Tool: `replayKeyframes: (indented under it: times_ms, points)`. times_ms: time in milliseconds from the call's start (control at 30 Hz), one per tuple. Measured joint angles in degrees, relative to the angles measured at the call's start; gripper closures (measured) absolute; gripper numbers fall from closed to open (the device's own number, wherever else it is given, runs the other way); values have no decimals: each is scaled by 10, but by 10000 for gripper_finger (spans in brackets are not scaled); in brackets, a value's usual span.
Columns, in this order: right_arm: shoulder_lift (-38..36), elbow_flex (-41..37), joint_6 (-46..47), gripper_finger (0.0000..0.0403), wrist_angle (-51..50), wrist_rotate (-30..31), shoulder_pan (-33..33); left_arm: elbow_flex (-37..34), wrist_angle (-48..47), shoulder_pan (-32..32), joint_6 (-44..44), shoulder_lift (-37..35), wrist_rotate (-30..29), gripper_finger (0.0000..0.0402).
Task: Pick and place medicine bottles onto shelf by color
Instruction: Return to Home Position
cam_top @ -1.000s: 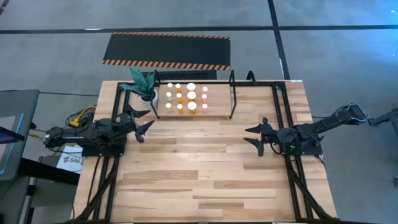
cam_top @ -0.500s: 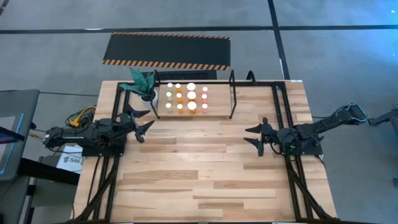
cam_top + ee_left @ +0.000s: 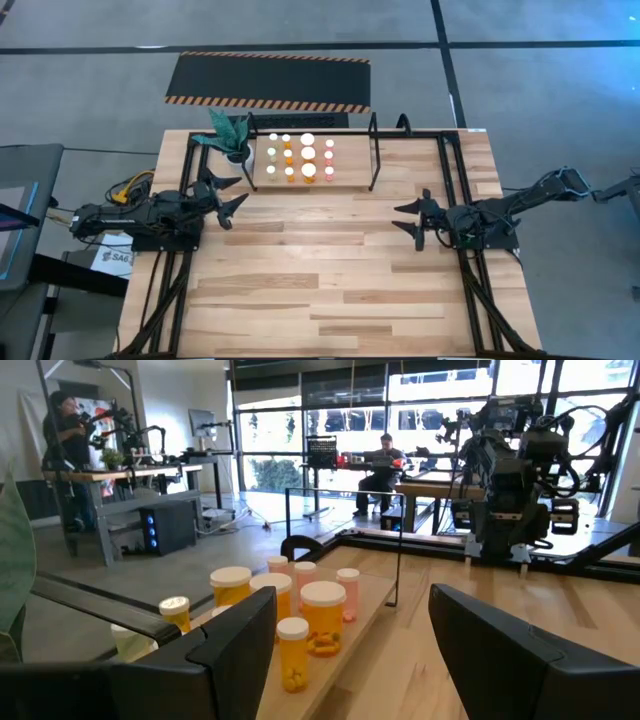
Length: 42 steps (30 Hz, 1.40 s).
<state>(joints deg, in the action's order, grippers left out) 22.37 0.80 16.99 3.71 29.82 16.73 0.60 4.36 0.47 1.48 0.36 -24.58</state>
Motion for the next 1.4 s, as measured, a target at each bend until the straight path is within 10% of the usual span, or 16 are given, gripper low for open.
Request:
replayKeyframes:
  times_ms: [700,1400]
  points:
    - [-222,0,0,163,0,0,-35,0,0,0,0,0,0,152]
    - [-223,-2,14,163,44,-36,-218,0,0,0,0,0,0,152]
